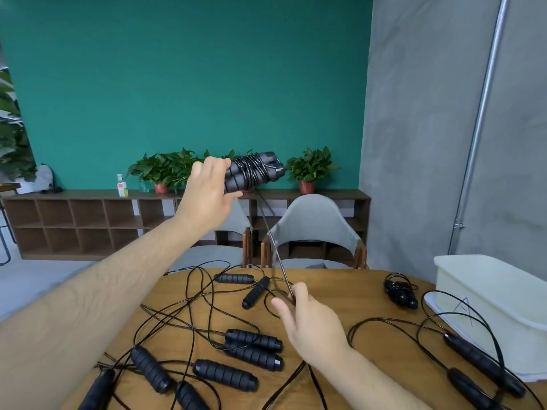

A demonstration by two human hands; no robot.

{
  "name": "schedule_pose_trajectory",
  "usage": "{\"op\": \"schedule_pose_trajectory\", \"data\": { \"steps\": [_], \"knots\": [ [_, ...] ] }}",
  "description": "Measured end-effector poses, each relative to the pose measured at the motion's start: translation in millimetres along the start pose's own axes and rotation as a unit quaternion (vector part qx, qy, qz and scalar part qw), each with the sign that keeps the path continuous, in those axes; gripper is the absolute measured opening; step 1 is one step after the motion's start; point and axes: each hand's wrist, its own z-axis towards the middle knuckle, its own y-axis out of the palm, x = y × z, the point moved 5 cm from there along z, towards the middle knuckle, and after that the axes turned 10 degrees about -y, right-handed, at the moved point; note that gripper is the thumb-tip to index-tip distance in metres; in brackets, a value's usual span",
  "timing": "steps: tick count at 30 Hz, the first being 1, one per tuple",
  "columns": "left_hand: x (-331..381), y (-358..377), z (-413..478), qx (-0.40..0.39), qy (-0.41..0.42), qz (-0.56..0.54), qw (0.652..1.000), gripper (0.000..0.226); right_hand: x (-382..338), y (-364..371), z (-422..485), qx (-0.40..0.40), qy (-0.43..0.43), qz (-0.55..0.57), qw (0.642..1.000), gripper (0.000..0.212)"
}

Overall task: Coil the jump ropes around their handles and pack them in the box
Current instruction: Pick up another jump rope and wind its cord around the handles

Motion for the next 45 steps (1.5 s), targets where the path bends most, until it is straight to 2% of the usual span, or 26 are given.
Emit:
{"op": "schedule_pose_trajectory", "data": {
  "steps": [2,6,10,15,19,22,24,29,32,35,38,41,45],
  "knots": [
    [-11.8,3.2,2.3,-0.003,0.006,0.058,0.998,0.057,-6.5,-16.8,-2.7,0.074,-0.037,-0.044,0.996,0.052],
    [-35.4,21.6,-10.9,-0.047,0.044,0.170,0.983,0.057,-15.7,-56.2,1.9,0.226,-0.138,-0.110,0.958,0.040],
    [-42.2,48.0,-34.4,-0.092,0.126,0.258,0.954,0.058,-16.6,-91.3,25.7,0.269,-0.238,-0.154,0.920,0.037],
    [-35.2,69.8,-58.9,-0.139,0.178,0.272,0.936,0.056,-11.1,-119.0,64.0,0.287,-0.252,-0.207,0.901,0.035],
    [-29.2,75.8,-71.1,-0.173,0.187,0.220,0.942,0.059,-0.9,-128.3,98.4,0.243,-0.227,-0.239,0.912,0.036],
    [-19.0,80.0,-90.2,-0.227,0.204,0.131,0.943,0.055,13.3,-127.2,114.2,0.205,-0.214,-0.244,0.923,0.015],
    [-10.2,80.1,-103.3,-0.257,0.209,0.059,0.942,0.054,25.5,-124.7,122.9,0.175,-0.199,-0.231,0.936,0.009],
    [16.1,65.2,-120.3,-0.242,0.229,-0.118,0.935,0.061,58.7,-102.0,129.1,0.066,-0.104,-0.179,0.976,0.015],
    [22.3,56.2,-113.2,-0.187,0.160,-0.191,0.950,0.065,67.0,-62.9,111.8,-0.032,-0.025,-0.066,0.997,0.016],
    [16.3,50.0,-94.5,-0.121,0.075,-0.181,0.973,0.065,60.7,-29.0,87.6,-0.052,0.040,0.017,0.998,0.025],
    [2.0,49.5,-81.4,-0.088,0.013,-0.107,0.990,0.061,30.6,-13.5,61.8,-0.058,0.003,0.042,0.997,0.028],
    [-10.2,53.8,-83.3,-0.083,-0.014,-0.061,0.995,0.059,3.7,-12.2,47.6,-0.072,-0.045,0.013,0.996,0.022],
    [-22.7,61.0,-90.6,-0.080,-0.044,-0.033,0.995,0.053,-11.4,-19.7,41.6,-0.130,-0.044,-0.038,0.990,0.019]
  ]
}}
